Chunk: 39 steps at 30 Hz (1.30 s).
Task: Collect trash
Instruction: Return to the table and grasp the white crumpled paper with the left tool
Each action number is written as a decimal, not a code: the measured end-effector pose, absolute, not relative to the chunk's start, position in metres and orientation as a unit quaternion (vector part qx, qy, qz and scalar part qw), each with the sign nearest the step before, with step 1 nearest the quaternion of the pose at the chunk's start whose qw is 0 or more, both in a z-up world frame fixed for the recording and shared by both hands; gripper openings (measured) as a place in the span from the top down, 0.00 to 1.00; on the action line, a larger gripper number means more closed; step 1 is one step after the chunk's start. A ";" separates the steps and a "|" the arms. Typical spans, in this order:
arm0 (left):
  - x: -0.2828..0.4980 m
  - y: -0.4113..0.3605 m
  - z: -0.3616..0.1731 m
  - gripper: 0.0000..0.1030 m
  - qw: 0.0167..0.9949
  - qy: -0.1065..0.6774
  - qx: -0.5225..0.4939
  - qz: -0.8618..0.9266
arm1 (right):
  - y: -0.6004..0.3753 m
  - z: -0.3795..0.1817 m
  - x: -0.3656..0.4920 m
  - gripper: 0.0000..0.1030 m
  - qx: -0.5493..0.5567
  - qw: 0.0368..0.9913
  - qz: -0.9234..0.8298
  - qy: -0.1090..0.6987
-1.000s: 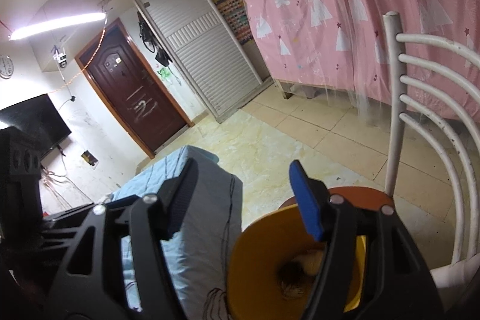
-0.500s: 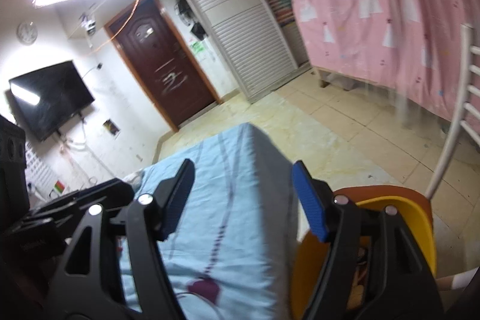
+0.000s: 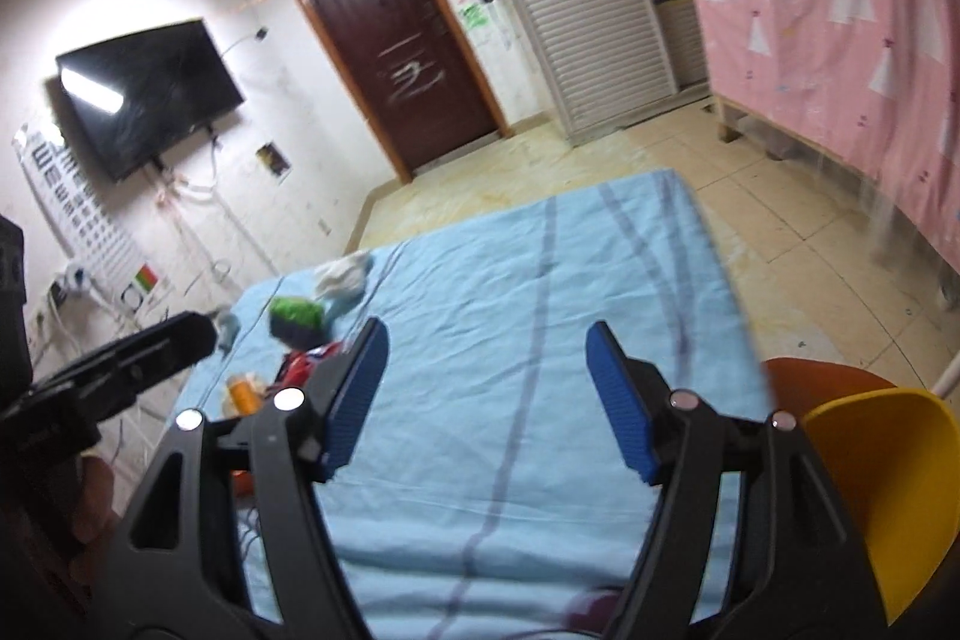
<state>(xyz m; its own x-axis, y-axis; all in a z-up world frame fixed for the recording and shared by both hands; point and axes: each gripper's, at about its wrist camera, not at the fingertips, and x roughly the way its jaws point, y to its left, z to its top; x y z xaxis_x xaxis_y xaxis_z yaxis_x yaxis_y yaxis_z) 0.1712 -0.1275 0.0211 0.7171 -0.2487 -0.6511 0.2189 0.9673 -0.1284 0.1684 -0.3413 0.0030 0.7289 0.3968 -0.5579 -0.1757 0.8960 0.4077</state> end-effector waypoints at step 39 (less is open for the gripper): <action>0.201 -0.016 -0.080 0.61 0.879 0.438 -0.069 -0.177 | -0.179 -0.032 0.222 0.36 0.058 0.871 0.242 0.423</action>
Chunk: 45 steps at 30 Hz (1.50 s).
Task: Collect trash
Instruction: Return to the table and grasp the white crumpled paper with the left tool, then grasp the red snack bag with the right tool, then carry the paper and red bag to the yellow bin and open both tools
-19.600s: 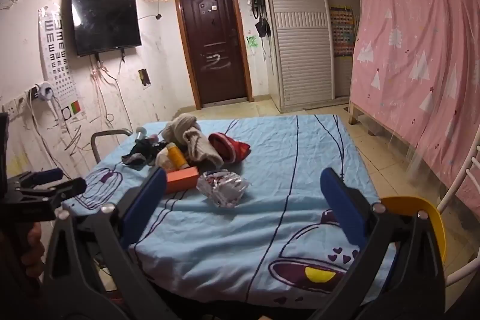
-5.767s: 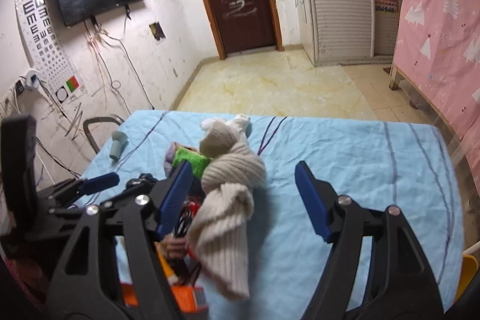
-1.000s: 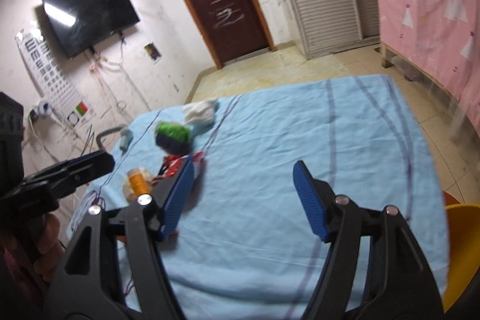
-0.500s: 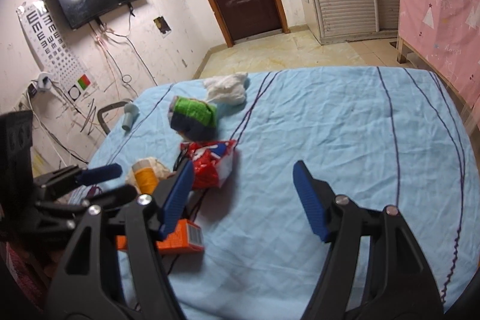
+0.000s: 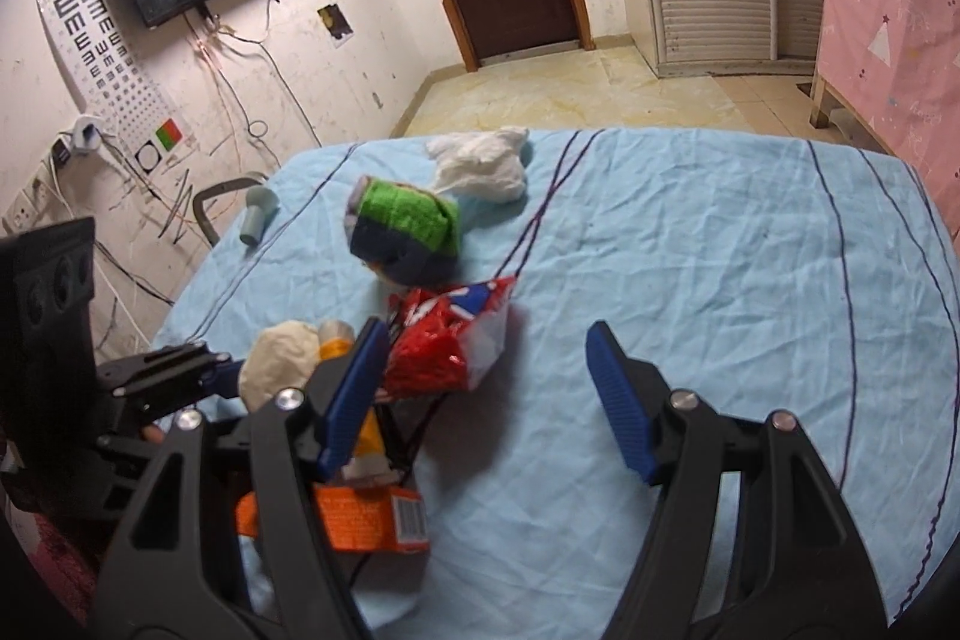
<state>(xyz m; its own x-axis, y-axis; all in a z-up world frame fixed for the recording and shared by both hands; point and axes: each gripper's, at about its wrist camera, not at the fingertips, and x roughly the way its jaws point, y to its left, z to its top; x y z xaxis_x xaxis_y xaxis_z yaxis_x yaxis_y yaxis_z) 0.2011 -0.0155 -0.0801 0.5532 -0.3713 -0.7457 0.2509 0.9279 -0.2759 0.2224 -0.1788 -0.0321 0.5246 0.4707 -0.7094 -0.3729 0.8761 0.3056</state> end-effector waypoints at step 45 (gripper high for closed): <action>0.153 -0.028 -0.010 0.60 0.917 0.372 -0.056 -0.131 | -0.254 0.027 0.169 0.75 0.091 0.915 0.221 0.325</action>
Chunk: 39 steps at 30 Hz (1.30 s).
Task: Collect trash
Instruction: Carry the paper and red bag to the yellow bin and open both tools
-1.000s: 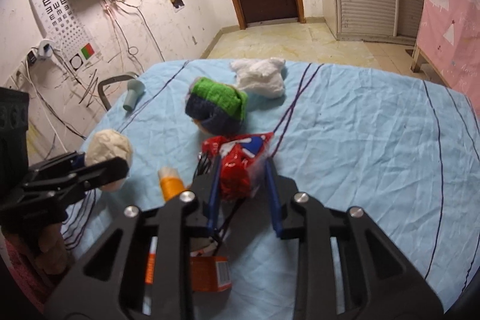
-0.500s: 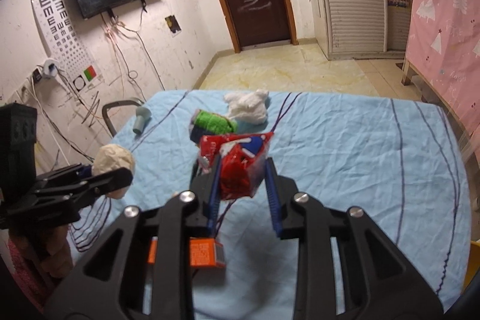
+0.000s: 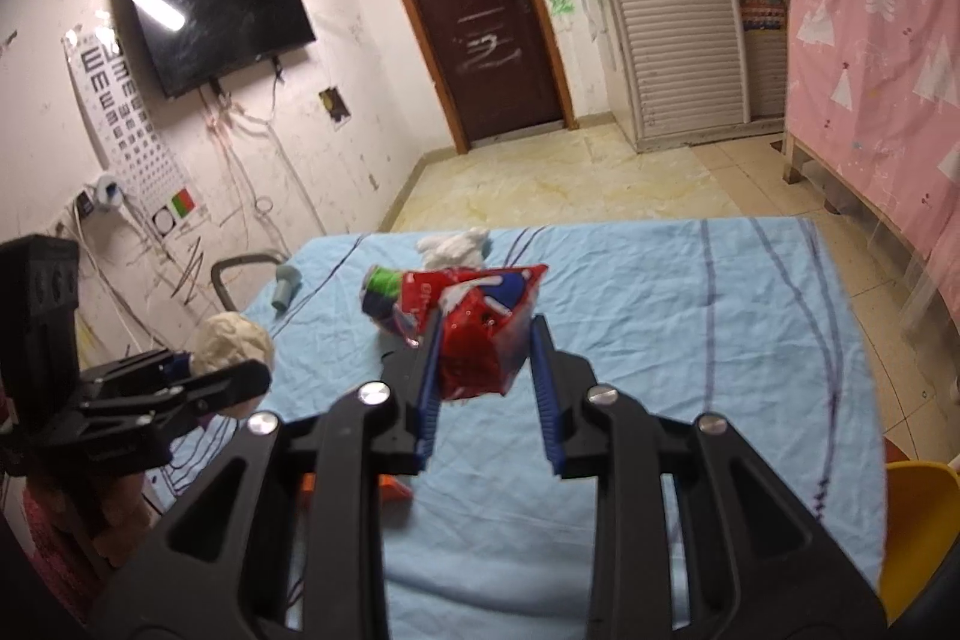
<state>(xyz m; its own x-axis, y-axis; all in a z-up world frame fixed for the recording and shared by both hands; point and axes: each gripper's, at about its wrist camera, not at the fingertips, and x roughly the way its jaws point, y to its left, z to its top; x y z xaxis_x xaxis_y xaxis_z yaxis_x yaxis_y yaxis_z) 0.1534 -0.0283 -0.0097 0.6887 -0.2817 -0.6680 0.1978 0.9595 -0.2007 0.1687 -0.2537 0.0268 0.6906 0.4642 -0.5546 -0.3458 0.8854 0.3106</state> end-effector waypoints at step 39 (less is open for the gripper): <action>0.128 -0.310 0.002 0.60 0.875 0.355 0.124 -0.304 | -0.509 0.032 0.065 0.74 0.199 0.957 -0.008 0.213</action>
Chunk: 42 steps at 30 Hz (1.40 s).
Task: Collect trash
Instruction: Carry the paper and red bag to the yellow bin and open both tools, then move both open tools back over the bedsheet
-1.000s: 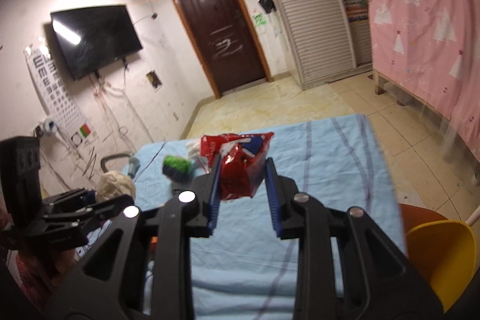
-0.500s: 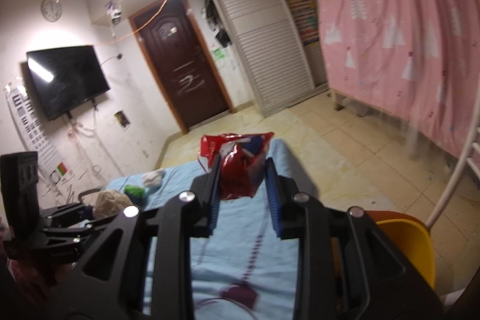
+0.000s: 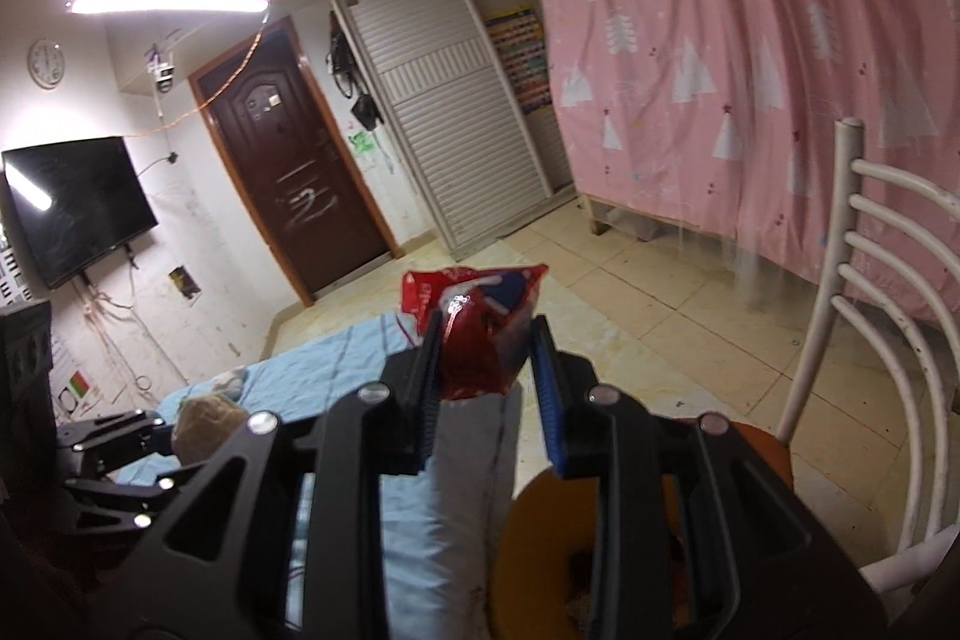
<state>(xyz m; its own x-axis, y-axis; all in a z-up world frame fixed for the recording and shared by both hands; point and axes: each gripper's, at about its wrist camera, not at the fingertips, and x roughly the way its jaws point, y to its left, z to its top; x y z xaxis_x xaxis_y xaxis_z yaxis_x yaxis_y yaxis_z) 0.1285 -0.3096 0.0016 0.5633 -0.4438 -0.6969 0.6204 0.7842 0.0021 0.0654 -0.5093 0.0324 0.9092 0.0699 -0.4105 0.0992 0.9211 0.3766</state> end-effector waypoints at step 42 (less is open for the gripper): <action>0.159 -0.300 0.000 0.33 0.892 0.361 0.054 -0.266 | -0.485 0.025 0.081 0.47 0.208 0.952 0.009 0.226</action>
<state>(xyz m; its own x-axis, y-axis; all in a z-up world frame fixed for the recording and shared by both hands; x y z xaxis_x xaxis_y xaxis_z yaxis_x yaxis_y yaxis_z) 0.1589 -0.2998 -0.0005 0.5984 -0.4346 -0.6731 0.5132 0.8530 -0.0945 0.0813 -0.4848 0.0250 0.8980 0.1102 -0.4261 0.0772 0.9137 0.3990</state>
